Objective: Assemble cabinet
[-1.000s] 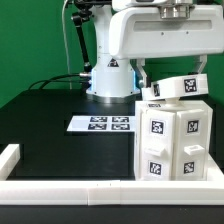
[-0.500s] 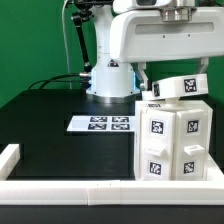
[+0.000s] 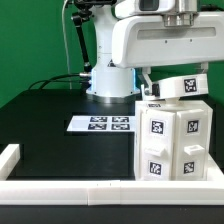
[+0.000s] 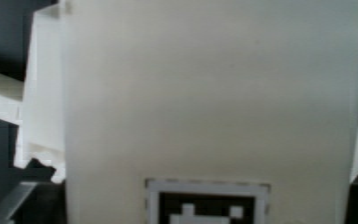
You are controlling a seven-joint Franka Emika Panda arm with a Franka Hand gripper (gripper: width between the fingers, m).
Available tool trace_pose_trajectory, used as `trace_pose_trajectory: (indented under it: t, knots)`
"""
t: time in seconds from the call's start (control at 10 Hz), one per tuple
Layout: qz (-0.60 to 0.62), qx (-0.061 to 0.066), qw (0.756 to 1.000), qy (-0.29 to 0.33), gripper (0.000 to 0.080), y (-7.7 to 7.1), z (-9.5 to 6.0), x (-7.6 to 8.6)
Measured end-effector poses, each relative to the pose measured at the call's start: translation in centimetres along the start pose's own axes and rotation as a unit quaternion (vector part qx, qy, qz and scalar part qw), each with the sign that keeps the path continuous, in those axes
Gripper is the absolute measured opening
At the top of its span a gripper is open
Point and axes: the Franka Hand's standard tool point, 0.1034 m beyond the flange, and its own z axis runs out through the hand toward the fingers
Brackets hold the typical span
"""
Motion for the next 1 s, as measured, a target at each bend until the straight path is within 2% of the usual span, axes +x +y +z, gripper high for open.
trace_pose_trajectory:
  t: [0.1, 0.2, 1.0]
  knots:
    - [0.0, 0.0, 1.0, 0.0, 0.0596, -0.02, 0.0, 0.01]
    - [0.0, 0.0, 1.0, 0.0, 0.0557, -0.02, 0.0, 0.01]
    - [0.006, 0.0, 1.0, 0.0, 0.0558, -0.03, 0.0, 0.01]
